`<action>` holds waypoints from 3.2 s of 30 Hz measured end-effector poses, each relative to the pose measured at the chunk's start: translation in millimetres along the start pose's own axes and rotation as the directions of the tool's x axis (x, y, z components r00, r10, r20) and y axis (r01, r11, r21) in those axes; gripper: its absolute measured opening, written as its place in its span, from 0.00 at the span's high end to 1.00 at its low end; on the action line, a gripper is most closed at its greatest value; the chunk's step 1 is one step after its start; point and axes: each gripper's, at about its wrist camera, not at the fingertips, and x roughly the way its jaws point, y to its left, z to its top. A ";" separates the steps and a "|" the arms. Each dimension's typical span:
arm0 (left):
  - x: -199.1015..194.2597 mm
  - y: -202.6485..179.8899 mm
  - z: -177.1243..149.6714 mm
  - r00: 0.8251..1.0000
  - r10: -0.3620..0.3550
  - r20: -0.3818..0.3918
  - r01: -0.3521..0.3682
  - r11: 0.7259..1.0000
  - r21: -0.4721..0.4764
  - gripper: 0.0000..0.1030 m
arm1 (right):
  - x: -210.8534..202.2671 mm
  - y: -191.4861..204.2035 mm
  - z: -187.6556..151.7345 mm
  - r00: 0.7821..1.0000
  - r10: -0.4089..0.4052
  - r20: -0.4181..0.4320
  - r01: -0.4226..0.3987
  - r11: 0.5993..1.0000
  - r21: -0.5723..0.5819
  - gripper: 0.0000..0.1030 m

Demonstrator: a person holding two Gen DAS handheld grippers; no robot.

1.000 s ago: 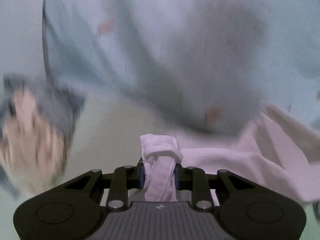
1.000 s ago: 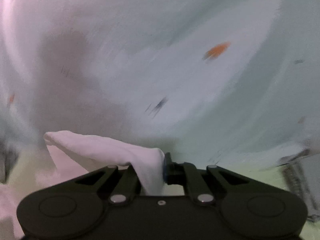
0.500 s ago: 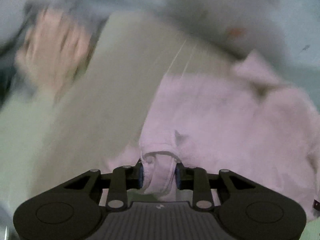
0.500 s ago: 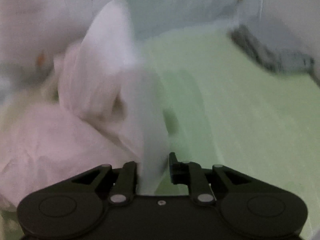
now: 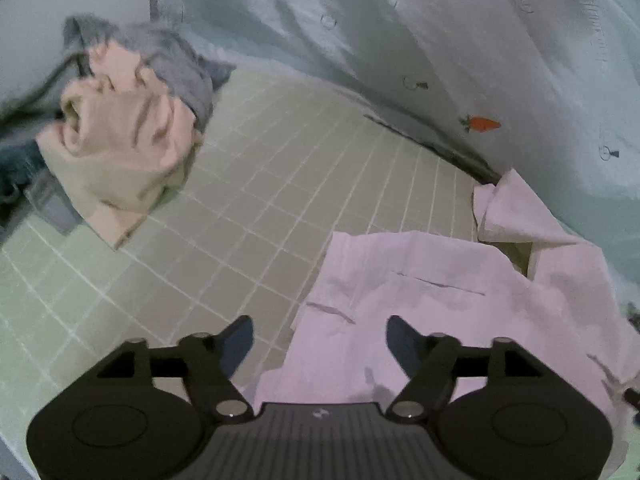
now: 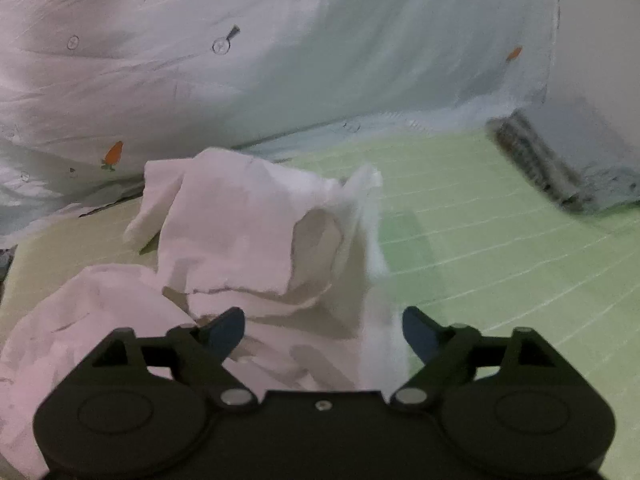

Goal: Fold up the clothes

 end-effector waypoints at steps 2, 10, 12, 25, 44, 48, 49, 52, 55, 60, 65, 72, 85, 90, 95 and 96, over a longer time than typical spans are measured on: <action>13.3 2.4 0.0 0.999 0.015 -0.046 -0.015 1.000 0.005 0.24 | 16.4 -5.9 -2.1 0.997 -0.007 -0.071 0.012 0.998 0.068 0.13; 60.9 4.0 -12.2 0.986 0.014 -0.167 -0.017 1.000 -0.013 0.28 | 47.4 -15.3 -32.7 0.986 0.022 -0.164 0.009 0.982 0.187 0.26; 69.9 1.3 -11.0 0.987 0.007 -0.160 -0.012 1.000 -0.025 0.52 | 57.3 -9.9 -35.4 0.981 0.079 -0.179 -0.034 0.969 0.243 0.38; 129.3 -18.8 105.5 0.997 0.070 0.025 -0.072 0.996 0.057 0.77 | 149.0 83.9 36.2 0.965 0.176 -0.195 -0.131 0.966 0.223 0.39; 163.9 -43.1 146.5 0.995 0.100 0.015 -0.101 0.978 0.180 0.19 | 101.2 28.0 93.4 0.996 -0.085 0.042 0.071 0.962 0.265 0.01; 171.3 -49.1 149.9 0.995 0.095 0.011 -0.095 0.976 0.198 0.19 | 107.8 32.8 100.3 0.997 -0.064 0.044 0.052 0.971 0.235 0.03; 172.9 -49.9 151.2 0.996 0.094 0.011 -0.094 0.976 0.198 0.19 | 109.9 32.8 101.1 0.998 -0.050 0.039 0.040 0.971 0.234 0.06; 178.9 -52.3 154.8 0.995 0.095 0.007 -0.095 0.976 0.197 0.19 | 116.6 34.1 100.3 0.999 -0.038 0.012 0.035 0.971 0.237 0.10; 183.9 -53.9 155.4 0.995 0.104 0.000 -0.102 0.975 0.197 0.19 | 119.8 35.5 98.3 1.000 -0.030 -0.004 0.030 0.972 0.232 0.22; 185.7 -55.4 153.1 0.993 0.117 -0.004 -0.115 0.975 0.191 0.26 | 115.4 38.7 96.1 1.000 0.009 0.010 -0.010 0.980 0.196 0.59; 178.2 -59.2 148.7 0.995 0.096 0.001 -0.094 0.978 0.188 0.79 | 97.7 41.2 99.3 0.996 0.047 0.070 -0.055 0.990 0.126 0.94; 113.0 -78.5 134.4 0.993 0.045 0.108 -0.070 0.969 0.236 0.88 | 46.2 30.7 107.8 0.974 0.081 0.213 -0.104 0.989 0.102 0.97; -98.6 -59.4 5.6 0.961 0.040 0.272 -0.078 0.988 0.131 0.89 | -114.7 -90.7 51.8 0.881 -0.140 0.452 0.063 0.981 0.181 0.97; -97.9 -25.8 -76.7 0.989 0.123 0.082 -0.131 0.986 0.102 0.88 | -130.3 -145.1 -2.9 0.888 -0.300 0.348 0.228 0.946 0.232 0.97; -95.8 -13.2 -113.0 0.990 0.135 -0.039 -0.132 0.990 0.056 0.80 | -117.7 -162.5 -34.0 0.930 -0.296 0.219 0.239 0.938 0.252 0.97; -99.4 -13.9 -112.1 0.991 0.129 -0.028 -0.127 0.990 0.056 0.78 | -115.3 -159.5 -37.0 0.936 -0.282 0.209 0.231 0.943 0.240 0.96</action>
